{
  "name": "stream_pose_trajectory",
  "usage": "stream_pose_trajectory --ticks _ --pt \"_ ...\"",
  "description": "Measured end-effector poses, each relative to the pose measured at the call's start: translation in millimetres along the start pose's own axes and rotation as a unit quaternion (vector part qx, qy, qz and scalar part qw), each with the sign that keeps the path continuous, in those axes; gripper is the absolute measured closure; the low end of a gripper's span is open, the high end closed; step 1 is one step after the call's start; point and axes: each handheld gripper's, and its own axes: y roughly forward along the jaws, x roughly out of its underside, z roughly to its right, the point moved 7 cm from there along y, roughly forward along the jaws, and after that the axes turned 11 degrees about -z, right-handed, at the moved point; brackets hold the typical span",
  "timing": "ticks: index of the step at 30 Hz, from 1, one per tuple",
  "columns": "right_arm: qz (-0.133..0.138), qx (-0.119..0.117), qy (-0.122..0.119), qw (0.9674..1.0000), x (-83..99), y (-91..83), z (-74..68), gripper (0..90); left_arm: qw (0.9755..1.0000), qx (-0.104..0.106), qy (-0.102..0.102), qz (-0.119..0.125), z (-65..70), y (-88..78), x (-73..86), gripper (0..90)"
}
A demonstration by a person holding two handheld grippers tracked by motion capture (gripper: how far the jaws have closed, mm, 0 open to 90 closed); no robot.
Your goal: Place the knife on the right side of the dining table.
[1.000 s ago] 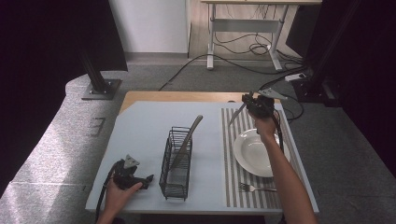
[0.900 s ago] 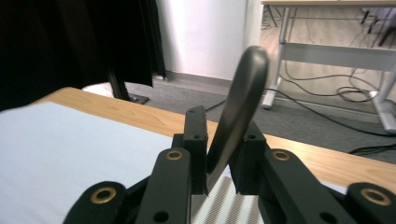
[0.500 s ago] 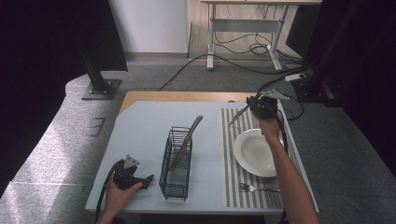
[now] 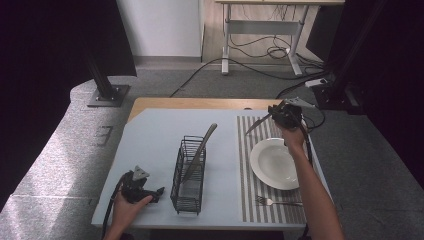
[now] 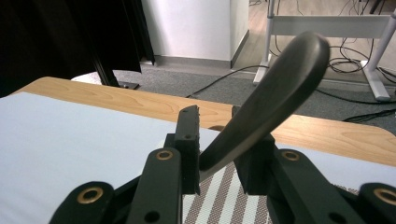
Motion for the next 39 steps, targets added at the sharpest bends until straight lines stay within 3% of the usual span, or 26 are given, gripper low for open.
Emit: stream_pose_trajectory --ticks 12,24,39 --pt "-0.011 -0.003 0.017 0.9998 5.3 2.8 16.8 70.6 1.0000 0.000 0.000 0.000 0.0 0.0 0.0 0.0" --pt "-0.017 -0.014 0.010 0.9997 7.0 0.7 19.8 69.7 1.0000 0.000 0.000 0.000 0.0 0.0 0.0 0.0" --pt "-0.026 -0.013 0.033 0.9990 13.3 1.4 35.8 67.3 1.0000 0.000 0.000 0.000 0.0 0.0 0.0 0.0"
